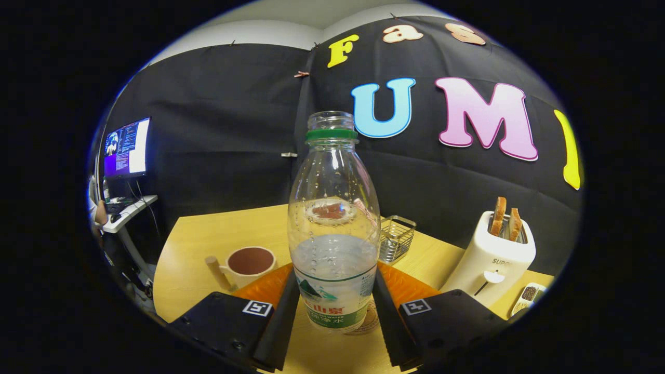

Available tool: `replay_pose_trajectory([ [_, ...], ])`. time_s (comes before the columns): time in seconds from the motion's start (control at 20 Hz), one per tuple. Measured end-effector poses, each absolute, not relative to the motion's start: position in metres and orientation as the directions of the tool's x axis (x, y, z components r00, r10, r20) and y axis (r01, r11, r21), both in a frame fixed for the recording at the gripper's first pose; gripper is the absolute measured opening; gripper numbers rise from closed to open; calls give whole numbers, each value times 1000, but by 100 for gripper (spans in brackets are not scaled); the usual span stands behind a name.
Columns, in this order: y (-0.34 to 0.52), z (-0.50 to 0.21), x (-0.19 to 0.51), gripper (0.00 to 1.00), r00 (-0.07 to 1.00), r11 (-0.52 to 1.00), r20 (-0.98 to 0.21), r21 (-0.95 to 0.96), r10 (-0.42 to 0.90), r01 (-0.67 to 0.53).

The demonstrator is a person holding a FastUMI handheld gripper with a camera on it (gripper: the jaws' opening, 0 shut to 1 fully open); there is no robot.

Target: Take the bottle from table, then pour the juice into the cup, finally place the bottle on the coaster

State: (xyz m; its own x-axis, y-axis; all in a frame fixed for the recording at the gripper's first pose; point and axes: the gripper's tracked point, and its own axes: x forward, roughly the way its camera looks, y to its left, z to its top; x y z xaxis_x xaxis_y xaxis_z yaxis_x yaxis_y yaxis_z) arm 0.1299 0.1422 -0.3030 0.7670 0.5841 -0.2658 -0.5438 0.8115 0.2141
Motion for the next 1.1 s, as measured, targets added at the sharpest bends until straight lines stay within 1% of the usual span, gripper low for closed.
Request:
replay_pose_trajectory([
  [0.4,137,-342,156,75,798,839,-269,254,540,-482],
  [0.65,138,-358,162,76,801,850,-293,254,521,-460],
  [0.9,143,-365,160,77,795,843,-285,241,536,-482],
  [1.1,140,-372,158,79,789,848,-312,224,529,-480],
])
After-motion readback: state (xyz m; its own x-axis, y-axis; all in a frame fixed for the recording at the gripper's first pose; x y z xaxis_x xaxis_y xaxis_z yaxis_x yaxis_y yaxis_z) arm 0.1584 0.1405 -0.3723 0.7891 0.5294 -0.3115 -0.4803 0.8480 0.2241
